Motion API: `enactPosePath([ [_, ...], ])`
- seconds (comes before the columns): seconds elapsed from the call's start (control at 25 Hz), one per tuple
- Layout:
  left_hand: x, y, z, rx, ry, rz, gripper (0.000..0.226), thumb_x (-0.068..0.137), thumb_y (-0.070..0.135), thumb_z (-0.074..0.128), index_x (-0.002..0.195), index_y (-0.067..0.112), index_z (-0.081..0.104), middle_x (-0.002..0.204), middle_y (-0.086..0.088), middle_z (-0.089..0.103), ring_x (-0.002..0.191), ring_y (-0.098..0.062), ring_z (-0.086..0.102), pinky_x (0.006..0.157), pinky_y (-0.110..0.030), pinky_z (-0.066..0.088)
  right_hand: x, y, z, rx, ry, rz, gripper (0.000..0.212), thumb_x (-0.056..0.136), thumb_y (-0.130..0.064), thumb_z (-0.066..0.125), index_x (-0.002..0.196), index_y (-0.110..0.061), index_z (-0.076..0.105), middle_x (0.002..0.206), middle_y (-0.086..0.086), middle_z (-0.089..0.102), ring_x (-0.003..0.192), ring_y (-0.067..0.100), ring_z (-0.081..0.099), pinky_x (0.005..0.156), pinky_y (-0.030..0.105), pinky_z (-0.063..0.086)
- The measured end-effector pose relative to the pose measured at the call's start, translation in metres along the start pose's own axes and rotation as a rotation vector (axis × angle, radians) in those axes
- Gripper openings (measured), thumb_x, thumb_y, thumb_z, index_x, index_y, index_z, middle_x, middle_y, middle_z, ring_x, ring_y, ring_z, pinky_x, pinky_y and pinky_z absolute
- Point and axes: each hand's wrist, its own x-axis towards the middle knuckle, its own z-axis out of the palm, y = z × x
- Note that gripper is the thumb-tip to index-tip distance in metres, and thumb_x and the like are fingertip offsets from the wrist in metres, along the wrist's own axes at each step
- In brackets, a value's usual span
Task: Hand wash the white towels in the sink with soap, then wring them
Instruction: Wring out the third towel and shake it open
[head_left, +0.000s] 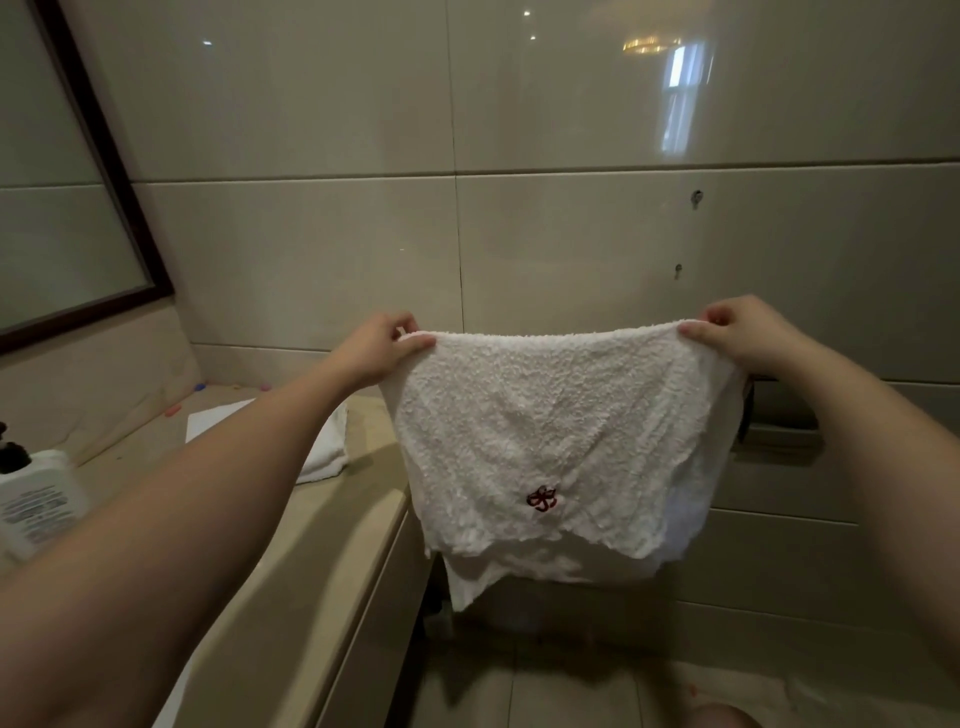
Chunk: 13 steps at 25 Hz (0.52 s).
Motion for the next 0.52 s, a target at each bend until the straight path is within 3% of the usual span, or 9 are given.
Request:
enactPosePath([
  [0.12, 0.003, 0.014, 0.015, -0.224, -0.002, -0.133, 0.027, 0.098, 0.037, 0.065, 0.091, 0.011, 0.060, 0.084, -0.005, 0.062, 0.072, -0.018, 0.055, 0.062, -0.030, 0.045, 0.006, -0.009, 0.011, 0.224, -0.022, 0.184, 0.034, 0.095, -0.025, 0.066, 0.101, 0.008, 0.065, 0.075, 0.014, 0.054, 0.058, 0.024, 0.050, 0.050, 0.029, 0.039],
  [0.2, 0.001, 0.031, 0.026, -0.436, -0.029, -0.233, 0.024, 0.099, 0.032, 0.065, 0.095, 0.009, 0.061, 0.083, -0.007, 0.061, 0.069, -0.019, 0.057, 0.055, -0.026, 0.049, 0.006, -0.023, 0.018, 0.462, -0.090, 0.285, 0.029, 0.093, -0.019, 0.066, 0.110, 0.004, 0.059, 0.078, 0.013, 0.058, 0.056, 0.023, 0.057, 0.047, 0.026, 0.047],
  [0.28, -0.002, 0.053, 0.037, -0.596, -0.086, -0.271, 0.023, 0.100, 0.030, 0.064, 0.097, 0.007, 0.063, 0.082, -0.007, 0.065, 0.066, -0.016, 0.061, 0.049, -0.021, 0.054, 0.000, -0.048, 0.028, 0.658, -0.171, 0.315, 0.008, 0.097, -0.010, 0.059, 0.097, -0.002, 0.058, 0.076, 0.010, 0.059, 0.055, 0.019, 0.060, 0.041, 0.024, 0.051],
  [0.36, -0.007, 0.077, 0.049, -0.700, -0.106, -0.257, 0.021, 0.101, 0.028, 0.063, 0.090, 0.009, 0.064, 0.082, -0.006, 0.065, 0.064, -0.013, 0.062, 0.048, -0.020, 0.054, -0.006, -0.079, 0.040, 0.742, -0.263, 0.295, 0.017, 0.100, -0.008, 0.053, 0.083, -0.007, 0.055, 0.074, 0.008, 0.057, 0.059, 0.017, 0.058, 0.042, 0.022, 0.052],
  [0.52, -0.017, 0.111, 0.056, -0.815, -0.152, -0.126, 0.027, 0.097, 0.035, 0.068, 0.088, 0.010, 0.067, 0.078, -0.004, 0.067, 0.060, -0.011, 0.062, 0.053, -0.020, 0.052, -0.013, -0.119, 0.057, 0.801, -0.365, 0.238, 0.027, 0.104, -0.012, 0.047, 0.077, -0.008, 0.052, 0.069, 0.007, 0.052, 0.053, 0.016, 0.054, 0.039, 0.020, 0.046],
])
